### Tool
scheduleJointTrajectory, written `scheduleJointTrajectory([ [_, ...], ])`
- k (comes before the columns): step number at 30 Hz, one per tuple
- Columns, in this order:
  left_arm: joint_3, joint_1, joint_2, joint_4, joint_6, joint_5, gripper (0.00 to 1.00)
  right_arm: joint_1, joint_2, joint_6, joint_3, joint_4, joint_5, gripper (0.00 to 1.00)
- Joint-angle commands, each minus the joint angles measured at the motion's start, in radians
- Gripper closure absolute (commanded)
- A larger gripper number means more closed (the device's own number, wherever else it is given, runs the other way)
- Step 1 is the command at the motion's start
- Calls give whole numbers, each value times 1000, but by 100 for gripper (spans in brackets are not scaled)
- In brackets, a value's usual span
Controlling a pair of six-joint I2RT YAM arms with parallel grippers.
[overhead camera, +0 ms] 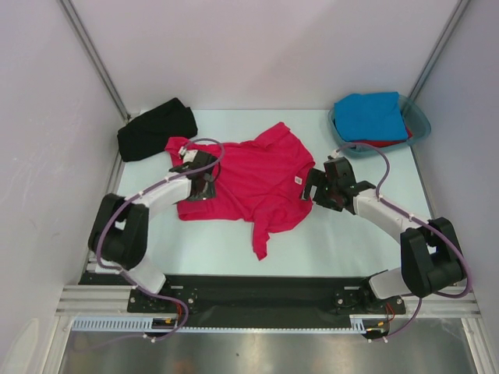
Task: Fold and stack the t-shirts
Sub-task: Flatten the tshirt out
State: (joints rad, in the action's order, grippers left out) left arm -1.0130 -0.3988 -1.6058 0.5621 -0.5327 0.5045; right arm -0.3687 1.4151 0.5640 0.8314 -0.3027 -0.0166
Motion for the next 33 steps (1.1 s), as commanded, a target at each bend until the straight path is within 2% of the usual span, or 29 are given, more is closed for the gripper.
scheduleJointTrajectory([
  [1, -78, -38, -81, 80, -1, 121, 0, -4, -16, -4, 18, 11, -2, 4],
  [4, -101, -60, -137, 91, -4, 143, 0, -6, -22, -9, 15, 10, 3, 4],
  [11, -91, -69, -154, 41, 2, 92, 3, -6, -24, -16, 9, 10, 6, 4],
  [14, -81, -68, -151, 19, 4, 69, 11, -4, -19, -23, 9, 11, 6, 4],
  [17, -68, -69, -149, 7, 0, 62, 27, -4, -15, -24, 12, 8, 6, 4],
  [18, -62, -69, -149, 4, -3, 60, 37, -6, -15, -23, 11, 8, 6, 4],
  [19, -62, -68, -148, 4, -4, 62, 41, -4, -15, -26, 11, 10, 4, 4],
  [21, -53, -69, -148, -7, -3, 57, 56, -6, -15, -24, 12, 8, 6, 4],
  [23, -52, -69, -148, -10, -6, 48, 74, -4, -15, -24, 11, 8, 6, 4],
  [24, -52, -69, -151, -11, -9, 45, 95, -4, -15, -24, 12, 7, 6, 4],
  [25, -52, -69, -154, -11, -12, 43, 100, -4, -15, -26, 12, 5, 7, 4],
  [33, -29, -69, -128, -27, -19, 35, 100, -6, -19, -32, 14, -3, 10, 4],
])
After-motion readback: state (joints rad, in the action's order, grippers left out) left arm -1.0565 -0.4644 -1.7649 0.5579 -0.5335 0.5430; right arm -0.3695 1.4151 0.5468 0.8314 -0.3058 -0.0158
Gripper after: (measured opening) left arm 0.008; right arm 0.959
